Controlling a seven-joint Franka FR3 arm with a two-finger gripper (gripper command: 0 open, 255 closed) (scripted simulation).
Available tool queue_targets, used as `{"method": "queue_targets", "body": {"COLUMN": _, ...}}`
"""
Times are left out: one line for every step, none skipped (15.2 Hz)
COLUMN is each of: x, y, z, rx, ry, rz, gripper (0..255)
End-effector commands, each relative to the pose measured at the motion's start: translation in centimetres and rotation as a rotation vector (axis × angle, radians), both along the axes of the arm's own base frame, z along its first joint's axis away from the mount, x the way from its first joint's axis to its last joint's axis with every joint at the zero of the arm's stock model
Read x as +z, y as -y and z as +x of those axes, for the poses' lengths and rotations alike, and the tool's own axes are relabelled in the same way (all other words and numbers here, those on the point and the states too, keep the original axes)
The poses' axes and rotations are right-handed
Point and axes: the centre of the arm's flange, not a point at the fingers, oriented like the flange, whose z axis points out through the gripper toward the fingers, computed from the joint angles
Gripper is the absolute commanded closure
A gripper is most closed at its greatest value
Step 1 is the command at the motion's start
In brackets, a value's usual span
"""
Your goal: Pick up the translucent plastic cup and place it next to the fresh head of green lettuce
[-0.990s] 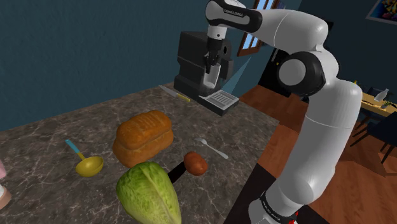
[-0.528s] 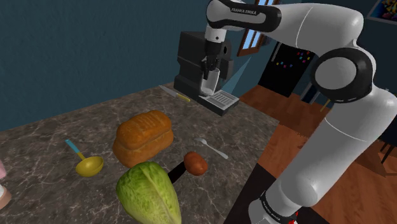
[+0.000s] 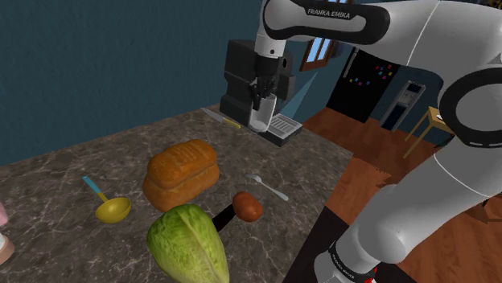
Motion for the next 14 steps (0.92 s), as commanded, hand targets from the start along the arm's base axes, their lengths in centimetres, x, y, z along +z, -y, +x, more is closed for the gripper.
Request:
{"method": "queue_targets", "body": {"x": -0.3, "y": -2.0, "z": -1.7, "rx": -0.001, "ry": 0.0, "rz": 0.0, "gripper": 255}}
{"method": "queue_targets", "body": {"x": -0.3, "y": -3.0, "z": -2.5, "rx": -0.001, "ry": 0.0, "rz": 0.0, "gripper": 255}}
{"method": "queue_targets", "body": {"x": -0.3, "y": -4.0, "z": -3.3, "rx": -0.001, "ry": 0.0, "rz": 0.0, "gripper": 255}}
{"method": "queue_targets", "body": {"x": -0.3, "y": -5.1, "z": -4.1, "rx": -0.001, "ry": 0.0, "rz": 0.0, "gripper": 255}}
{"method": "queue_targets", "body": {"x": -0.3, "y": -6.1, "z": -4.9, "rx": -0.001, "ry": 0.0, "rz": 0.0, "gripper": 255}}
{"method": "queue_targets", "body": {"x": -0.2, "y": -7.2, "z": -5.7, "rx": -0.001, "ry": 0.0, "rz": 0.0, "gripper": 255}}
{"method": "queue_targets", "body": {"x": -0.2, "y": -8.2, "z": -6.6, "rx": -0.001, "ry": 0.0, "rz": 0.0, "gripper": 255}}
{"method": "queue_targets", "body": {"x": -0.2, "y": -9.2, "z": -7.4, "rx": -0.001, "ry": 0.0, "rz": 0.0, "gripper": 255}}
{"method": "queue_targets", "body": {"x": -0.2, "y": -10.3, "z": -8.2, "rx": -0.001, "ry": 0.0, "rz": 0.0, "gripper": 255}}
{"method": "queue_targets", "body": {"x": -0.2, "y": -11.3, "z": -9.0, "rx": -0.001, "ry": 0.0, "rz": 0.0, "gripper": 255}}
{"method": "queue_targets", "body": {"x": -0.2, "y": -12.3, "z": -9.8, "rx": -0.001, "ry": 0.0, "rz": 0.0, "gripper": 255}}
{"method": "queue_targets", "body": {"x": -0.2, "y": -13.4, "z": -10.6, "rx": -0.001, "ry": 0.0, "rz": 0.0, "gripper": 255}}
{"method": "queue_targets", "body": {"x": -0.2, "y": -14.4, "z": -11.5, "rx": -0.001, "ry": 0.0, "rz": 0.0, "gripper": 255}}
{"method": "queue_targets", "body": {"x": -0.2, "y": -15.4, "z": -12.3, "rx": -0.001, "ry": 0.0, "rz": 0.0, "gripper": 255}}
